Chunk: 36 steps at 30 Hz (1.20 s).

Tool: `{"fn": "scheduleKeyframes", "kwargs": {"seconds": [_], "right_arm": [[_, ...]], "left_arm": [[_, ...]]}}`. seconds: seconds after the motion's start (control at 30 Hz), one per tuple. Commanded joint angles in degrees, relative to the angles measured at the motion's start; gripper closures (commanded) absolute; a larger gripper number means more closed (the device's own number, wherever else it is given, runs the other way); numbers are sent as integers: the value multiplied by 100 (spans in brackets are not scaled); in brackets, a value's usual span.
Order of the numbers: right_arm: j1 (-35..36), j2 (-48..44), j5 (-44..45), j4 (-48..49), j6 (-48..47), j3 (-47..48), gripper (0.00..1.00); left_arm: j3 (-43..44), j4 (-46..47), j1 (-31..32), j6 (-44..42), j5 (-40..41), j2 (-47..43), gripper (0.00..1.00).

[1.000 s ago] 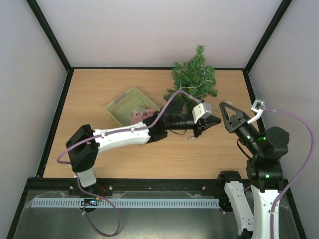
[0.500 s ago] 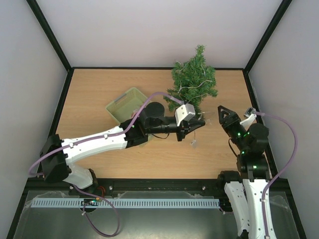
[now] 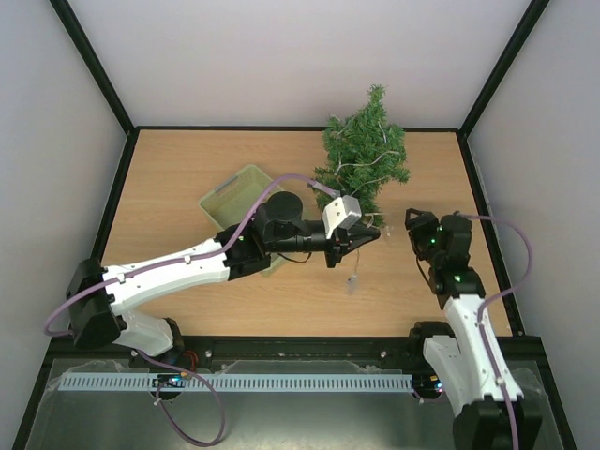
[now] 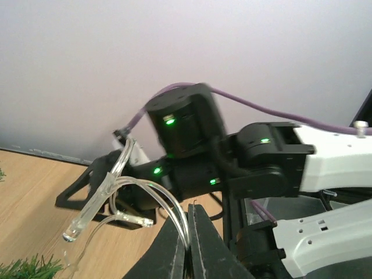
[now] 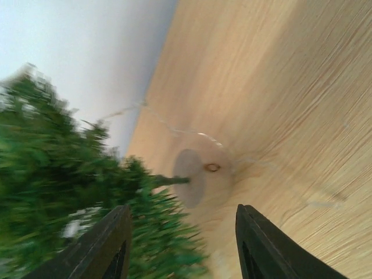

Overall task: Decorate the small christmas tree
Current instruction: Wrap the decoration item around the Christmas tree.

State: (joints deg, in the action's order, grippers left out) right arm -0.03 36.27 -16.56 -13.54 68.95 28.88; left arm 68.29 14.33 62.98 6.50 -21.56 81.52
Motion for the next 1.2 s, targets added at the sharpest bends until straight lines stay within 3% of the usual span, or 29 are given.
{"fn": "scheduleKeyframes", "kwargs": {"seconds": [0.0,0.17,0.37,0.63,1.17], "right_arm": [[-30,877,-29,1292,-1946,-45,52],[-129,2212,-302,2000,-3210,143,56],[-576,4170,-1518,2794,-4024,630,63],[-917,5969,-3404,4292,-3709,1020,59],[-638,7572,-4788,5843,-2783,1799,59]], "left_arm": [[151,30,-24,58,-104,-219,98],[-42,56,-18,96,-63,-403,98],[-96,-7,-21,62,-38,-466,98],[-141,10,-20,103,-30,-530,98],[-81,110,19,198,33,-378,98]]}}
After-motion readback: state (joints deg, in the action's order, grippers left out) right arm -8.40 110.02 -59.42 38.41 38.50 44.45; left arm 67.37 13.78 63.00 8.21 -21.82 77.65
